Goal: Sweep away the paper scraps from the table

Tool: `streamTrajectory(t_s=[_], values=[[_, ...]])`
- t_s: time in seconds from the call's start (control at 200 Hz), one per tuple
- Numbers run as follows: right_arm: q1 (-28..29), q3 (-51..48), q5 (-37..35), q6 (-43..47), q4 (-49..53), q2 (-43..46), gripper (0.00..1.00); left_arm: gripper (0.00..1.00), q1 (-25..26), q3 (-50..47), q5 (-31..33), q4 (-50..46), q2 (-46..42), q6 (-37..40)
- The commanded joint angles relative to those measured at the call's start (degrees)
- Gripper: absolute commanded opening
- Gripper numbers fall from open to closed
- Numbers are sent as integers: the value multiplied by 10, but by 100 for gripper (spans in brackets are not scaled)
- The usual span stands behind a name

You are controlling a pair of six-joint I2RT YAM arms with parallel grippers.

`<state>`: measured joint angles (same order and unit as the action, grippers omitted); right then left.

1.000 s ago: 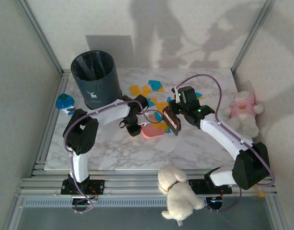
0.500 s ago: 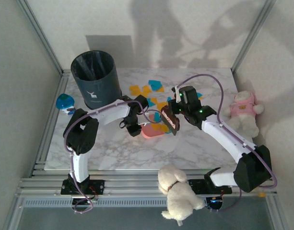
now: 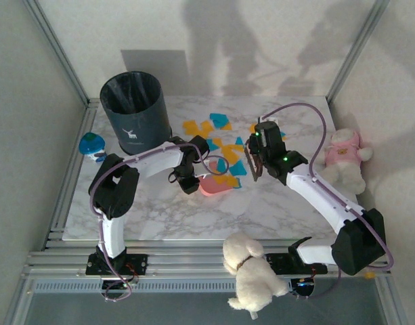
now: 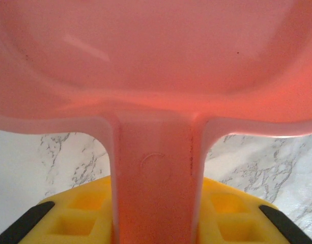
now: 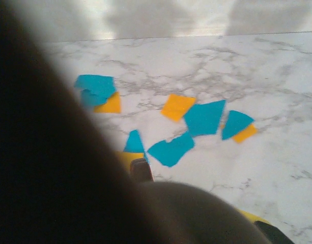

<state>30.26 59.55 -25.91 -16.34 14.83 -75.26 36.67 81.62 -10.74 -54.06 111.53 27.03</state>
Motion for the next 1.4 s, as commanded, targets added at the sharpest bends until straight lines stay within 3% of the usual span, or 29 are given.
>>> streamTrajectory(t_s=[0.0, 0.23, 0.611, 1.397], values=[[4, 8, -66, -19, 5, -17, 0, 0, -5, -8, 8, -18, -14, -11], [5, 3, -40, -8, 10, -43, 0, 0, -6, -7, 7, -20, -11, -10], [18, -44, 69, 6, -23, -36, 0, 0, -7, -4, 5, -19, -5, -12], [52, -18, 133, 20, 29, -30, 0, 0, -7, 2, 5, -20, 7, -25]])
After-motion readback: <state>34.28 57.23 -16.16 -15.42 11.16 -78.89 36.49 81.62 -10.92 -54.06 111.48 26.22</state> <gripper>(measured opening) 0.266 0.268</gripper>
